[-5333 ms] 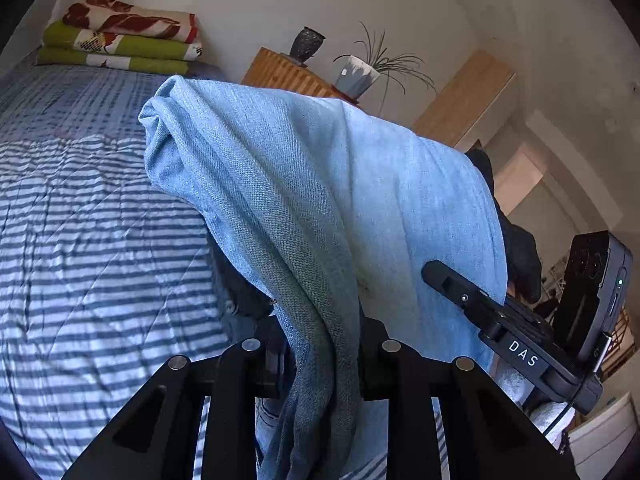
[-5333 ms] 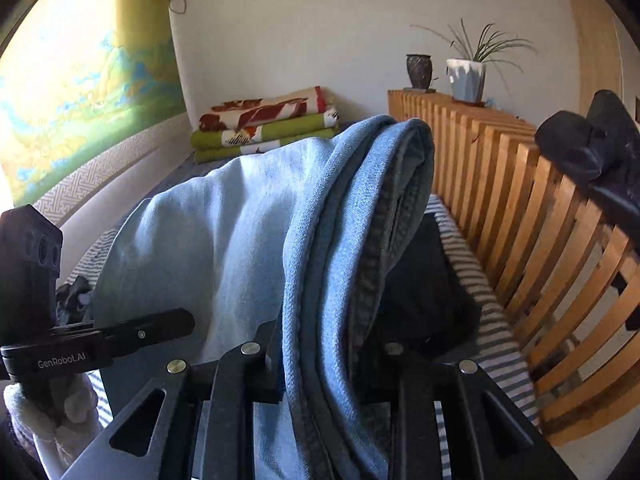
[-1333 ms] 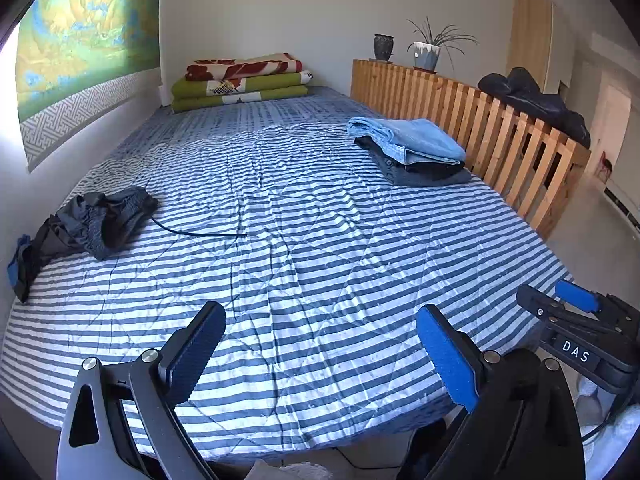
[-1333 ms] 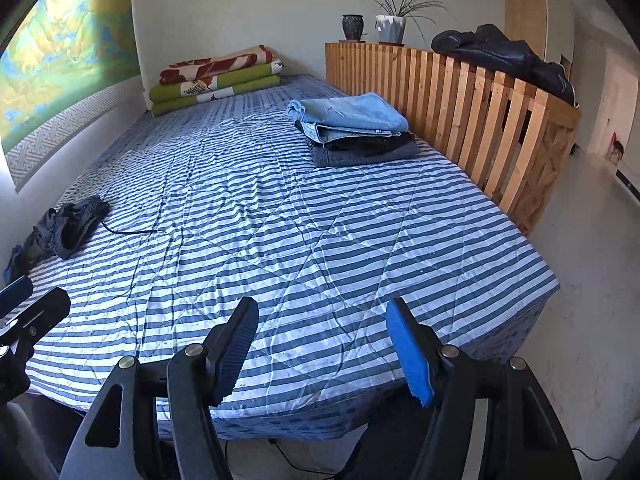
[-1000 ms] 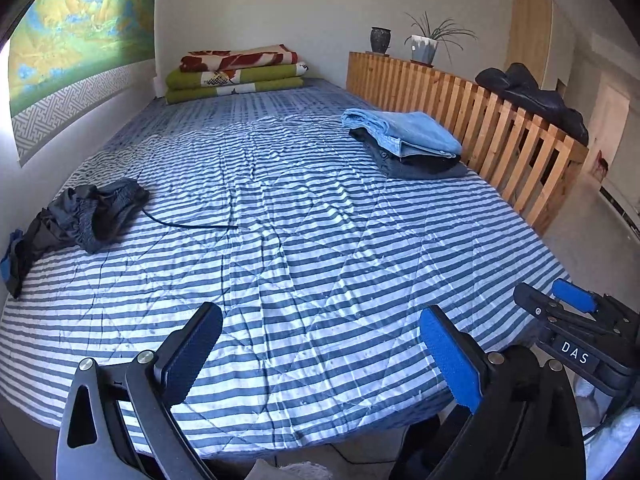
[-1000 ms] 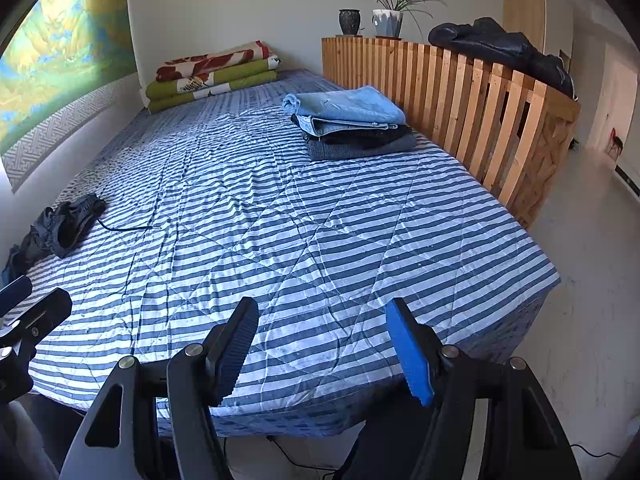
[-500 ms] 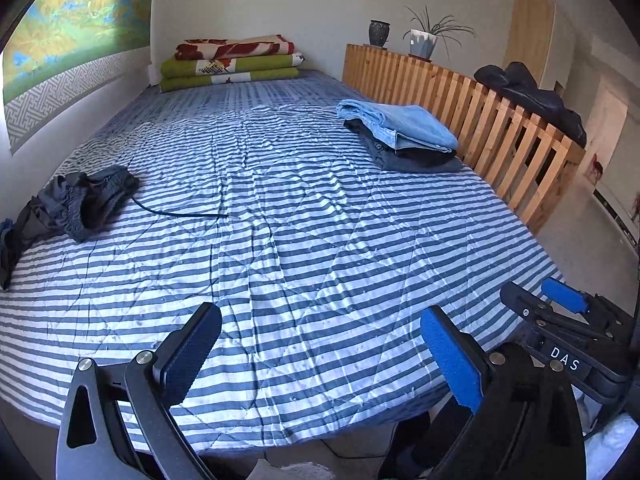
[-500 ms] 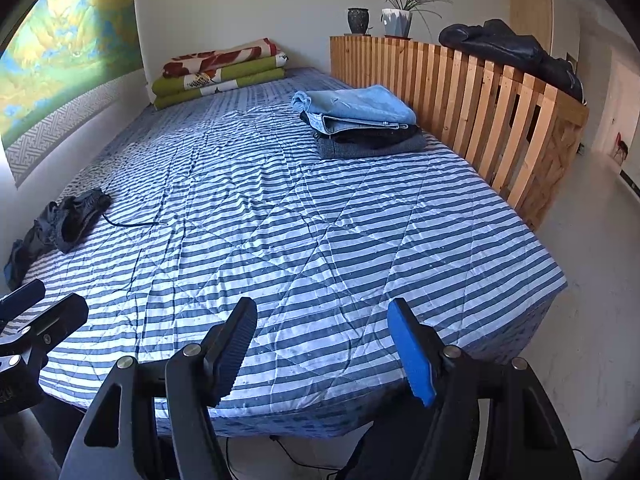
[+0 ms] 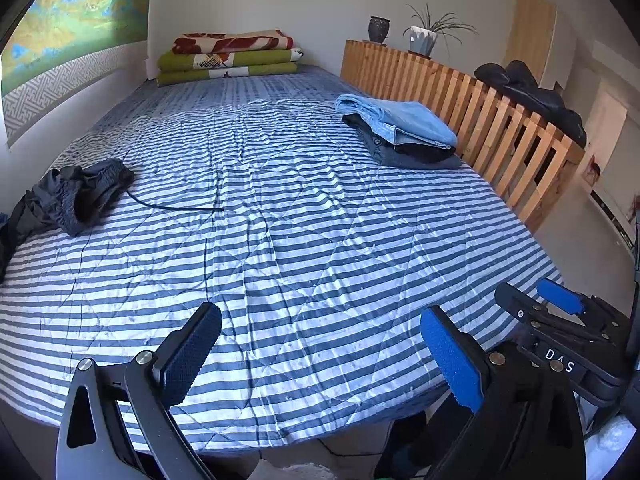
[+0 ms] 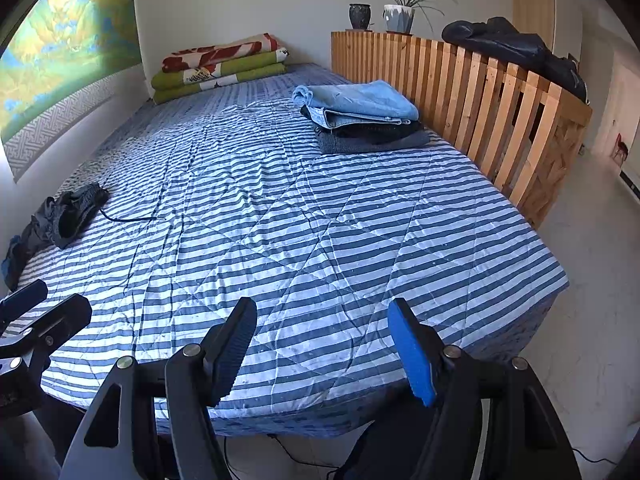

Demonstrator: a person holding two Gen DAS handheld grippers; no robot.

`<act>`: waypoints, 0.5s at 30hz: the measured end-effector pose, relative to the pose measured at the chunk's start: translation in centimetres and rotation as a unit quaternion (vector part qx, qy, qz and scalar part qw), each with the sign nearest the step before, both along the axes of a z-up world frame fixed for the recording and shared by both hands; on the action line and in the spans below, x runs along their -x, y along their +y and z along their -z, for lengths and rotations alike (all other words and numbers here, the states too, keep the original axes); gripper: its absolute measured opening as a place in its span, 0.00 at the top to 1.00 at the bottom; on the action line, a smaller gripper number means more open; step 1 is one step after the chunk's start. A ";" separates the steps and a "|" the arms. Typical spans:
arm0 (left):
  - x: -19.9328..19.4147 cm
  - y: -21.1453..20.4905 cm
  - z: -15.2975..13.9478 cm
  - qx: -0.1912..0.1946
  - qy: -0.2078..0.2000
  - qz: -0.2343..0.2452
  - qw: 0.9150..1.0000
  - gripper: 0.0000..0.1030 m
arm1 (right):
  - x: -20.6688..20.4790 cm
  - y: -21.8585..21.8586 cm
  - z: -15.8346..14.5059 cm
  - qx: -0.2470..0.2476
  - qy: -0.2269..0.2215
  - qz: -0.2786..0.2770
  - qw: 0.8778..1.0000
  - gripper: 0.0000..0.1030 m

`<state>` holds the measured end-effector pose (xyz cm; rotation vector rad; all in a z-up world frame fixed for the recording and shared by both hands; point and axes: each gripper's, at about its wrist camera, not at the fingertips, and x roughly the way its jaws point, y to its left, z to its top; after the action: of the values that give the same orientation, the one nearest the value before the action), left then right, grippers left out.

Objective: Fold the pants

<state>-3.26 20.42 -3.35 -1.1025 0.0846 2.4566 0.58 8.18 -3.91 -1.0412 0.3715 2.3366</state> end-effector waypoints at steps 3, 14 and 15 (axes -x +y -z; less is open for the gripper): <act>-0.1 -0.2 0.0 -0.002 0.000 -0.003 1.000 0.02 | 0.0 0.1 0.1 0.000 -0.002 -0.002 1.000 0.38; -0.2 -0.2 0.1 -0.001 -0.001 -0.002 1.000 0.02 | 0.1 -0.1 0.3 -0.001 -0.006 -0.006 1.000 0.38; -0.2 -0.2 0.0 -0.001 -0.001 -0.002 1.000 0.02 | 0.1 -0.1 0.3 -0.001 -0.005 -0.006 1.000 0.38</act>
<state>-3.06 20.22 -3.40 -1.1048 0.0785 2.4586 0.47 8.03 -4.21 -1.0581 0.3604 2.3408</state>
